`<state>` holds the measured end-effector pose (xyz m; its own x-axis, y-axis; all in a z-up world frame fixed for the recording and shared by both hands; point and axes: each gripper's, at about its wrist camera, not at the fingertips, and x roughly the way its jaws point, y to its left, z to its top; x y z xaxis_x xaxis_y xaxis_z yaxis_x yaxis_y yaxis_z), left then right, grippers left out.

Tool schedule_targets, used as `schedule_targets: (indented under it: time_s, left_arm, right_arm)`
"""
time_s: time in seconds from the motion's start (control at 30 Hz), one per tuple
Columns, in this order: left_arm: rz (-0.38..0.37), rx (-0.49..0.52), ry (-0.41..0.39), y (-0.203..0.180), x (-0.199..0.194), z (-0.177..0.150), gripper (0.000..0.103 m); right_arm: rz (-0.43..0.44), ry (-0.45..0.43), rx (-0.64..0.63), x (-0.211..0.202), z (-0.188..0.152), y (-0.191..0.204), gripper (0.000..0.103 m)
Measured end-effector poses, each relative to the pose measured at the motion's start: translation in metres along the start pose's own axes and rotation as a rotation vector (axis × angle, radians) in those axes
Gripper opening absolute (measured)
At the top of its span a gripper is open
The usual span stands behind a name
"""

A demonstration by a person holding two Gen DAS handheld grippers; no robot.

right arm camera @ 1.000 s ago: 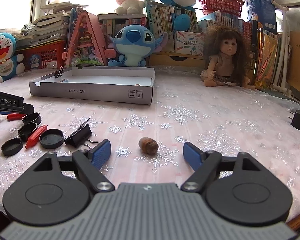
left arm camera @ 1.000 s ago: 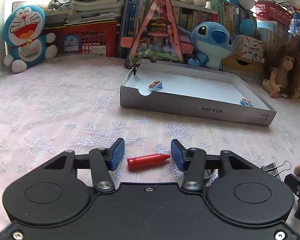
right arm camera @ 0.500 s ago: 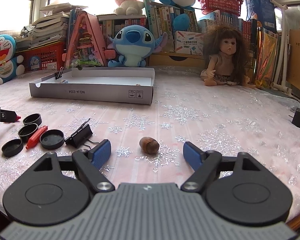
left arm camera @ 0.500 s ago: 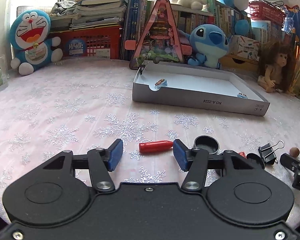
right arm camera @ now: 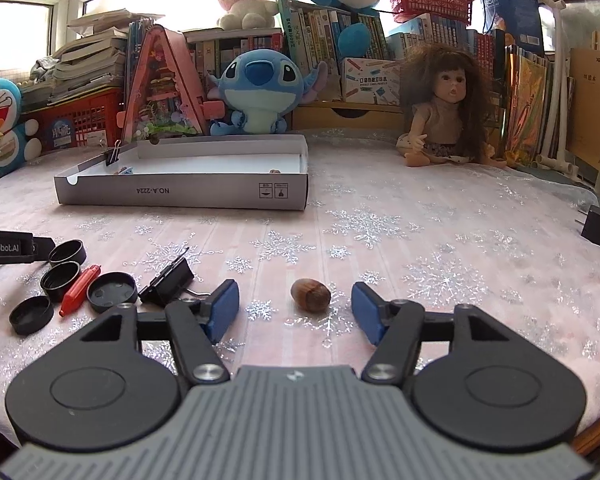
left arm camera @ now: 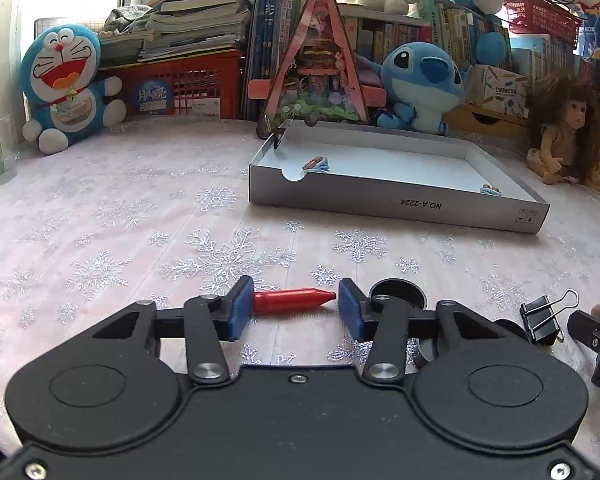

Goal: Organize rigid objects
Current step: 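Move the left gripper to the red crayon while the right approaches another brown nut, then close the left gripper on the red crayon while the right closes on the nut, then carry the red crayon and the nut over the white tray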

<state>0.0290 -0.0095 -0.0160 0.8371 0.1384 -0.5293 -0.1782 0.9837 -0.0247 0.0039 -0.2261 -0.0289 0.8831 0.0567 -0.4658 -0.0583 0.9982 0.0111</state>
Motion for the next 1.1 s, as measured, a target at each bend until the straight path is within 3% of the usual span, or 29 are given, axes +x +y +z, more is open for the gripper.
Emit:
schedule_targets:
  time_s: [0.03,0.1,0.6,1.1]
  left_arm:
    - [-0.007,0.001,-0.001,0.000,0.000,0.000,0.042]
    - [-0.021,-0.007,-0.002,0.002,-0.001,0.000,0.042]
    - [-0.051,-0.006,-0.037,0.020,0.001,0.040,0.042]
    - [-0.135,0.050,-0.077,0.016,0.049,0.127,0.042]
  right_arm:
    - [0.003,0.001,0.001,0.000,0.001,0.001,0.057]
    - [0.007,0.010,0.004,0.002,0.003,0.000,0.024]
    - [0.056,-0.023,0.008,0.010,0.037,-0.005,0.024]
    - [0.142,0.016,0.051,0.067,0.103,-0.019,0.024]
